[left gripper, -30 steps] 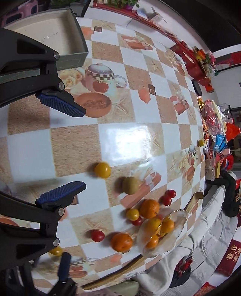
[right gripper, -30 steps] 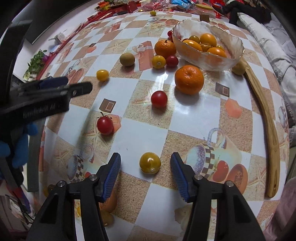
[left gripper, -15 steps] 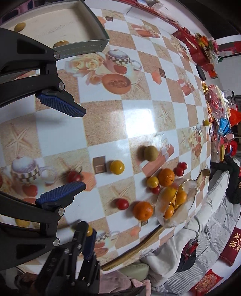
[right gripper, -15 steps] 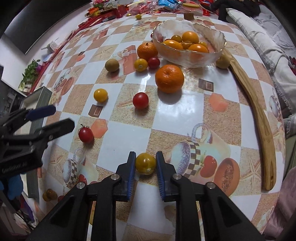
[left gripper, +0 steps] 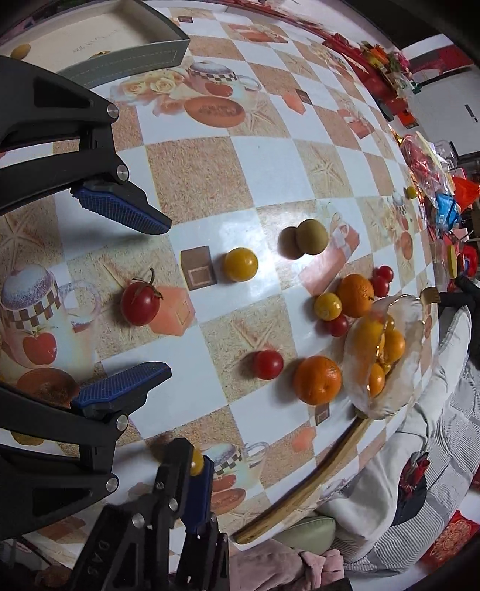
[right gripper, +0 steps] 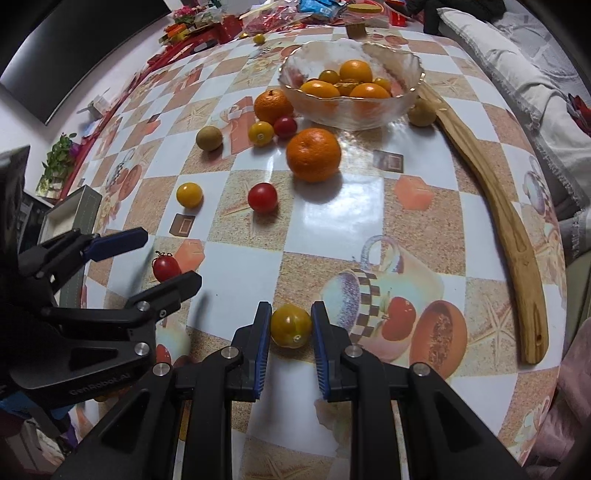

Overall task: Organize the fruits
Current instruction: 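Grasp a yellow cherry tomato with the right tool while the left tool grasps a red tomato, then carry both tomatoes into the white tray and open both tools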

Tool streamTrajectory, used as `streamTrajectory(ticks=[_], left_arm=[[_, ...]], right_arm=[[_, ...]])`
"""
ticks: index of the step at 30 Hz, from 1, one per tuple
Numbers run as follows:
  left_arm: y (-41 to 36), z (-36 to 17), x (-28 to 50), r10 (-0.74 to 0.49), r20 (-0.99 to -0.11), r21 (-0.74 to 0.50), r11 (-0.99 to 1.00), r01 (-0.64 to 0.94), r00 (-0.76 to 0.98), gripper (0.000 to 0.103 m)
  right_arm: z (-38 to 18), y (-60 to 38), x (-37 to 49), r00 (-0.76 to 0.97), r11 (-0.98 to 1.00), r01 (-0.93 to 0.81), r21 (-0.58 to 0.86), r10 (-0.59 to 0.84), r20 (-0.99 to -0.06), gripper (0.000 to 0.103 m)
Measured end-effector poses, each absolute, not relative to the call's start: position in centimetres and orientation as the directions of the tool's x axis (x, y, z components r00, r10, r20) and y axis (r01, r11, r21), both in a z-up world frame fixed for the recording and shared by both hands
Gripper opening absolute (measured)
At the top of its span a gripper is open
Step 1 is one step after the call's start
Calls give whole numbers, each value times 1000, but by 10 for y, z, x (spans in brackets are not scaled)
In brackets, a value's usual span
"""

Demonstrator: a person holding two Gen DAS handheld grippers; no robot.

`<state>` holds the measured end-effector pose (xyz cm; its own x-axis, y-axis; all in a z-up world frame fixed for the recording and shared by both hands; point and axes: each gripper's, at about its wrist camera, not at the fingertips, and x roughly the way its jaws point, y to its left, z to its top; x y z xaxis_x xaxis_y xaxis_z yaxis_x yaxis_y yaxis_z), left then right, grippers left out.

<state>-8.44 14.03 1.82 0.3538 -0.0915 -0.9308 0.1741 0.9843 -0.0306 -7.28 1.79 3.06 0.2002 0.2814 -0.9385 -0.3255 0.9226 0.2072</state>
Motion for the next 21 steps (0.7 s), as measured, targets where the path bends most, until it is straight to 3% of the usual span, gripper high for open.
streamTrajectory(ticks=[1,2,3,5,11,21], left_arm=[[140,17,-85,-87,-932,-28,985,170,351,65],[139,15,-85,-83,-934,-24,985,170,348,48],[138,14,-85,-77,-933,-17,985,169,352,47],[137,15,-85,-88,-927,-23,983,179,364,29],[150,24,-92,-149,-922,-109,985,131,358,29],[214,69,-125,-107,-892,-130,991,-24,440,29]], right_arm=[[30,16,-73,200,924,-321,208,281,-939,23],[30,15,-73,200,925,-319,208,280,-939,23],[30,14,-73,200,926,-316,208,280,-939,23],[29,12,-74,197,928,-304,215,282,-939,23],[33,9,-76,190,932,-271,241,298,-936,23],[62,47,-78,192,902,-330,279,354,-916,24]])
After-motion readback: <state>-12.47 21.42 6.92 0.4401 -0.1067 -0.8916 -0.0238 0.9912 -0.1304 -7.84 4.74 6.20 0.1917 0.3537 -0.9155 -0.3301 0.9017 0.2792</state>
